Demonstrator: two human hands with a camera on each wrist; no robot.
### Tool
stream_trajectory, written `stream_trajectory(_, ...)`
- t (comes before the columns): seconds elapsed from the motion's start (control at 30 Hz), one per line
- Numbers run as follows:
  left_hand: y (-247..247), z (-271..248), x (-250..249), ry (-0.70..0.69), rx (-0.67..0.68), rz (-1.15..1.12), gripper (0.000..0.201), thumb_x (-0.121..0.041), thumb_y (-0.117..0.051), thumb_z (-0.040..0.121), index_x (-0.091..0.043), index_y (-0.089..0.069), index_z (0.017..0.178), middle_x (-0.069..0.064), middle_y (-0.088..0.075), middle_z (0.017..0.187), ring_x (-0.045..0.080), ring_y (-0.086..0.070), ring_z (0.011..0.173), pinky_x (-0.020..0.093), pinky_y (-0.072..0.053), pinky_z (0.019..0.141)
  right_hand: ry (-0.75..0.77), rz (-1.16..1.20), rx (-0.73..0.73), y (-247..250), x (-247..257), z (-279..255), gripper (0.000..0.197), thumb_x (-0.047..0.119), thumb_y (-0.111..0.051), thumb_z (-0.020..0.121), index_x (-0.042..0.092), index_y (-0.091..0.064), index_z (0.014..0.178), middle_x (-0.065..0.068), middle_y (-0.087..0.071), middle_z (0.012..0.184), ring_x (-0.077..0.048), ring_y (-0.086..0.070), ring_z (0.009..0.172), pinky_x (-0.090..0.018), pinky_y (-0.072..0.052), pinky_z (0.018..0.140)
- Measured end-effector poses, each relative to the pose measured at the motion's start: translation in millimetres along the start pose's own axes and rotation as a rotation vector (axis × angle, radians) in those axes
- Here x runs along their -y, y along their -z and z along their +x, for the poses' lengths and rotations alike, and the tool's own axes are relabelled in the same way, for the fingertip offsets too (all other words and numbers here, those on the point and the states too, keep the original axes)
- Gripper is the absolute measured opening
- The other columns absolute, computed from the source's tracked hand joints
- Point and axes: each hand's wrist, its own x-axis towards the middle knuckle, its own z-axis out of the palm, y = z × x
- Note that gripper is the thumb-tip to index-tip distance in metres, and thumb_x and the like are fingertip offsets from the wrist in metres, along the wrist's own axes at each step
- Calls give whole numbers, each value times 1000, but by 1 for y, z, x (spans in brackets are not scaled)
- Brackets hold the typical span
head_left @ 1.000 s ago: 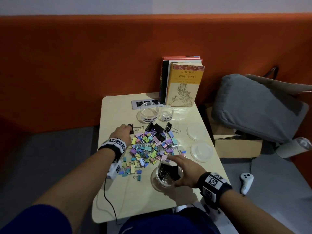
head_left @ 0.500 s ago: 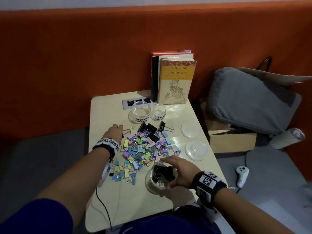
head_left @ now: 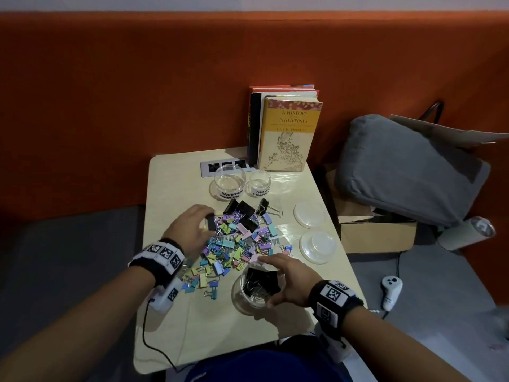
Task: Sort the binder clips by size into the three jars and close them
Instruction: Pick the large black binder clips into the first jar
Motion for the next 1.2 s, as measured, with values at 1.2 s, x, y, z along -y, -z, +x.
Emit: stream_trajectory(1.2, -50, -36, -104, -558, 632, 300, 38, -4, -60, 89, -18, -65, 124, 8, -66, 120, 30, -60, 110, 43, -50, 90, 0, 7, -4, -4, 0, 1, 111, 37, -92, 59, 34, -30, 151, 2, -42, 149, -20, -42, 134, -35, -36, 110)
